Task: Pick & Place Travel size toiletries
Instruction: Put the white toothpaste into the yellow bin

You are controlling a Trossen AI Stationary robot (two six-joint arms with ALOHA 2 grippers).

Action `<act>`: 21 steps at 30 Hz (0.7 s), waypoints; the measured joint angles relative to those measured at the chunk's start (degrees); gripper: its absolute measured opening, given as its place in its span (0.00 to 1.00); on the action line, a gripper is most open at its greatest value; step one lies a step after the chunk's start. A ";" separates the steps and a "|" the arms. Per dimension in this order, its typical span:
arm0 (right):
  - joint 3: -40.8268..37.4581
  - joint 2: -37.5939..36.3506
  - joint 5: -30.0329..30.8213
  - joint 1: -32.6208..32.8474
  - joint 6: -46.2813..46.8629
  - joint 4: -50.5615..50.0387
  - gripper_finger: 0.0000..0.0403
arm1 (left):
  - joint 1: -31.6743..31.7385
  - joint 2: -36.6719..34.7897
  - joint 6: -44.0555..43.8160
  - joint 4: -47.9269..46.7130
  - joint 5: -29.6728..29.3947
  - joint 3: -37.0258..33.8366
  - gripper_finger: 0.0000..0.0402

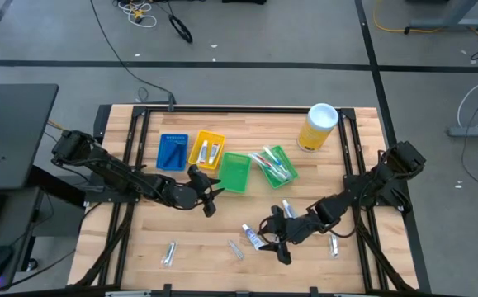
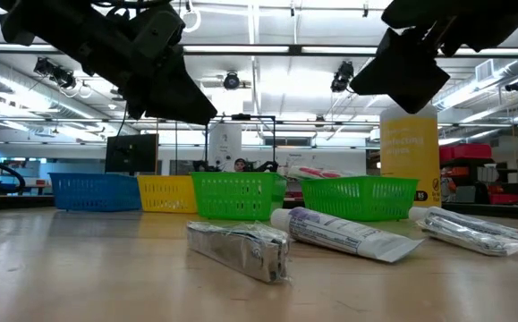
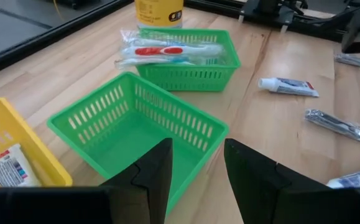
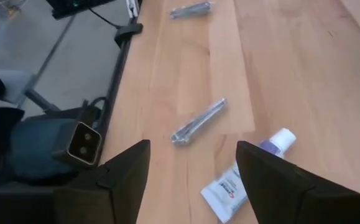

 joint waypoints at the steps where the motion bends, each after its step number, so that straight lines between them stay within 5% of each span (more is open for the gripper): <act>1: 0.00 0.00 -0.01 0.00 0.00 -0.76 0.62 | 0.00 0.00 0.43 0.07 -0.02 0.00 0.38; 8: 0.00 0.74 -0.06 0.00 0.66 -7.12 0.62 | 0.00 0.00 1.44 0.47 -0.02 0.00 0.38; 15: 0.00 5.41 0.26 -0.23 -1.66 -2.79 0.62 | 0.00 0.00 2.95 1.42 -0.02 0.00 0.38; 21: 0.00 9.05 8.81 -0.80 -0.31 4.95 0.62 | 0.00 0.00 6.48 4.86 0.31 0.00 0.38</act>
